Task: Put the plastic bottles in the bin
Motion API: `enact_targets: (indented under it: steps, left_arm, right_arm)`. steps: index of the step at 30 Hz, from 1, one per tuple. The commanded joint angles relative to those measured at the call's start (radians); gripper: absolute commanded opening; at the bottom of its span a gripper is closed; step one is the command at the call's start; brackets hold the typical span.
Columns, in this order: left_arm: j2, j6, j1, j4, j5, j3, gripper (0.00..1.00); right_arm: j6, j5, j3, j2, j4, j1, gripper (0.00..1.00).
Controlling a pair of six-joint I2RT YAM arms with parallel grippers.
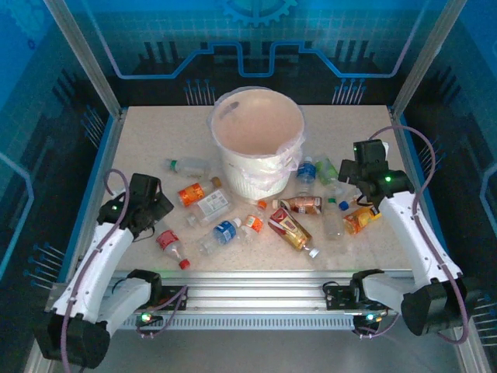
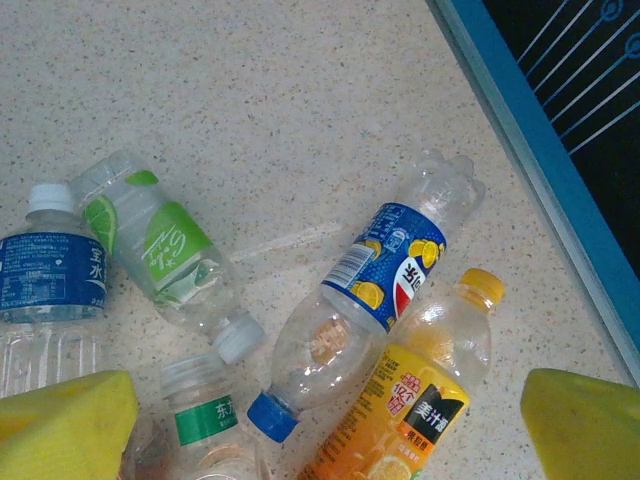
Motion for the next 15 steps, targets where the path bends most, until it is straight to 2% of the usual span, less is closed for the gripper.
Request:
enact_targets:
  steps: [1, 6, 15]
  left_arm:
    - [0.017, 0.005, 0.065, 0.075, 0.144, -0.061, 0.99]
    - [0.044, 0.020, 0.167, 0.179, 0.244, -0.161, 0.99]
    - [0.143, 0.066, 0.267, 0.345, 0.311, -0.228, 0.99]
  right_arm:
    - [-0.007, -0.003, -0.001, 0.003, 0.005, 0.011, 1.00]
    - [-0.002, 0.003, -0.007, 0.000, 0.002, 0.011, 1.00]
    - [0.003, 0.001, -0.011, 0.003, 0.000, 0.011, 1.00]
